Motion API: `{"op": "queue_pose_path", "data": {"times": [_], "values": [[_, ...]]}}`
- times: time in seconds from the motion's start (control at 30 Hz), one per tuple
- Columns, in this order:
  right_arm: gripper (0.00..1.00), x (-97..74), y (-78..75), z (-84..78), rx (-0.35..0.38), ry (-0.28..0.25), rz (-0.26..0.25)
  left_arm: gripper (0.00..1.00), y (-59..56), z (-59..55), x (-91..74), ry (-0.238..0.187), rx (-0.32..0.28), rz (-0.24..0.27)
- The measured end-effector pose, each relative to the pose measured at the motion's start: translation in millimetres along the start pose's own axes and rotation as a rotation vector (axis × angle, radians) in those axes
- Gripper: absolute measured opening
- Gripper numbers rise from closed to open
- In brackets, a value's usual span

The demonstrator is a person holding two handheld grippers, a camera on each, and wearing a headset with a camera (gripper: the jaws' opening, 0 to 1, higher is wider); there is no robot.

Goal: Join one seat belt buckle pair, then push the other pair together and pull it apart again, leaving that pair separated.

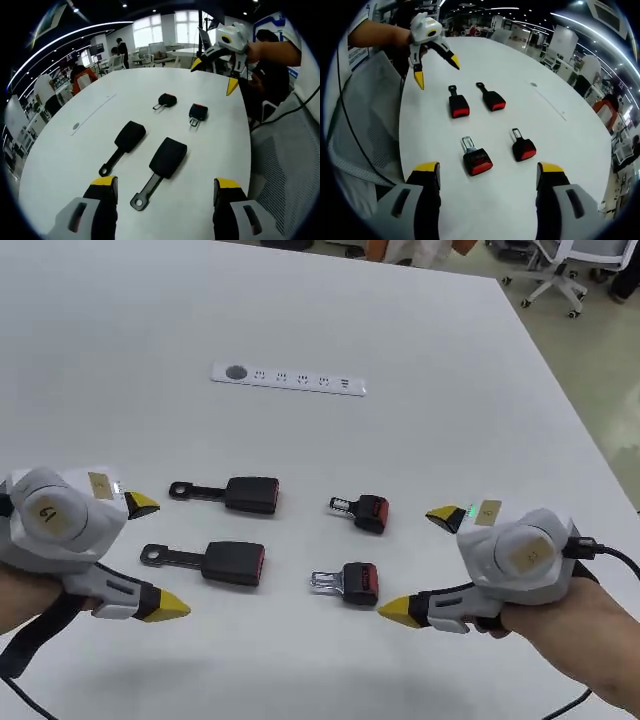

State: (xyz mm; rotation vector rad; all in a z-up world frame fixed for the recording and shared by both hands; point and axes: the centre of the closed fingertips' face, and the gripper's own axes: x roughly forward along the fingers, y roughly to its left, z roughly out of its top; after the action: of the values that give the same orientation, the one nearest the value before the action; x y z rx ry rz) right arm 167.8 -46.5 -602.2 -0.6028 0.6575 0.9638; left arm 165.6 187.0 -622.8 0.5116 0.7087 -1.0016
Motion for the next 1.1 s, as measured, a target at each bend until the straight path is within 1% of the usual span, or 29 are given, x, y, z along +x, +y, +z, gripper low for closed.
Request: {"op": "queue_pose_path", "data": {"times": [0.1, 0.13, 0.2, 0.27, 0.3, 0.37, 0.4, 0.43, 0.5, 0.53, 0.57, 0.6, 0.63, 0.67, 0.7, 0.77, 0.87, 0.9, 0.93, 1.03, 1.1], "values": [[0.75, 5.2, 0.7, 3.4, -0.025, -0.001, 0.024, 0.77, -1.6, -2.2, 7.7, 0.017, 0.016, -0.028], [0.74, 8.0, -0.2, 2.7, -0.029, -0.001, 0.028, 0.75, -2.2, -2.5, 11.0, 0.022, 0.032, -0.041], [0.72, 12.8, -0.3, 2.9, -0.04, 0.004, 0.041, 0.72, -2.3, -2.8, 15.5, 0.028, 0.042, -0.056], [0.71, 19.0, 2.4, 1.3, -0.048, 0.01, 0.068, 0.7, -1.4, -1.8, 21.1, 0.035, 0.057, -0.069], [0.69, 22.5, 7.0, -0.2, -0.059, 0.017, 0.098, 0.69, -1.8, -1.7, 23.8, 0.039, 0.063, -0.076], [0.68, 26.6, 9.7, -1.8, -0.069, 0.026, 0.114, 0.66, -3.4, 1.9, 28.5, 0.042, 0.087, -0.096], [0.66, 31.3, 12.5, -4.9, -0.077, 0.033, 0.137, 0.65, -3.8, 3.1, 32.3, 0.045, 0.096, -0.104], [0.64, 33.8, 15.7, -6.6, -0.086, 0.039, 0.158, 0.65, -4.1, 2.0, 35.9, 0.05, 0.103, -0.111], [0.63, 38.1, 17.5, -8.7, -0.1, 0.052, 0.167, 0.63, -4.1, 1.8, 41.3, 0.068, 0.131, -0.123], [0.61, 42.4, 20.2, -12.7, -0.106, 0.058, 0.191, 0.63, -4.7, 2.2, 44.0, 0.074, 0.15, -0.13], [0.58, 44.1, 21.5, -13.9, -0.109, 0.062, 0.201, 0.62, -5.9, 2.6, 45.9, 0.075, 0.16, -0.138], [0.54, 43.8, 22.5, -13.3, -0.111, 0.065, 0.208, 0.6, -6.7, 2.7, 47.6, 0.077, 0.167, -0.143], [0.53, 45.5, 22.9, -13.2, -0.117, 0.065, 0.213, 0.59, -7.0, 0.8, 50.2, 0.084, 0.182, -0.156], [0.54, 48.1, 22.5, -15.0, -0.123, 0.071, 0.211, 0.58, -7.9, 0.0, 51.8, 0.089, 0.186, -0.165], [0.54, 49.5, 22.3, -16.5, -0.127, 0.078, 0.215, 0.57, -8.4, 0.5, 52.7, 0.099, 0.191, -0.175], [0.5, 51.4, 22.5, -17.0, -0.129, 0.081, 0.233, 0.56, -8.9, -0.5, 55.2, 0.109, 0.203, -0.184], [0.49, 57.0, 21.4, -21.0, -0.137, 0.092, 0.242, 0.54, -10.4, 0.7, 57.9, 0.118, 0.215, -0.202], [0.48, 58.7, 23.6, -22.2, -0.134, 0.097, 0.26, 0.54, -10.1, -0.4, 59.3, 0.121, 0.219, -0.21], [0.46, 60.7, 24.0, -23.5, -0.135, 0.097, 0.265, 0.53, -10.0, -1.0, 60.5, 0.127, 0.225, -0.221], [0.45, 64.5, 28.7, -26.0, -0.153, 0.106, 0.289, 0.52, -7.2, -0.7, 62.8, 0.135, 0.232, -0.226], [0.45, 67.5, 28.3, -27.7, -0.161, 0.111, 0.295, 0.5, -4.6, -1.5, 64.7, 0.142, 0.238, -0.234]]}}
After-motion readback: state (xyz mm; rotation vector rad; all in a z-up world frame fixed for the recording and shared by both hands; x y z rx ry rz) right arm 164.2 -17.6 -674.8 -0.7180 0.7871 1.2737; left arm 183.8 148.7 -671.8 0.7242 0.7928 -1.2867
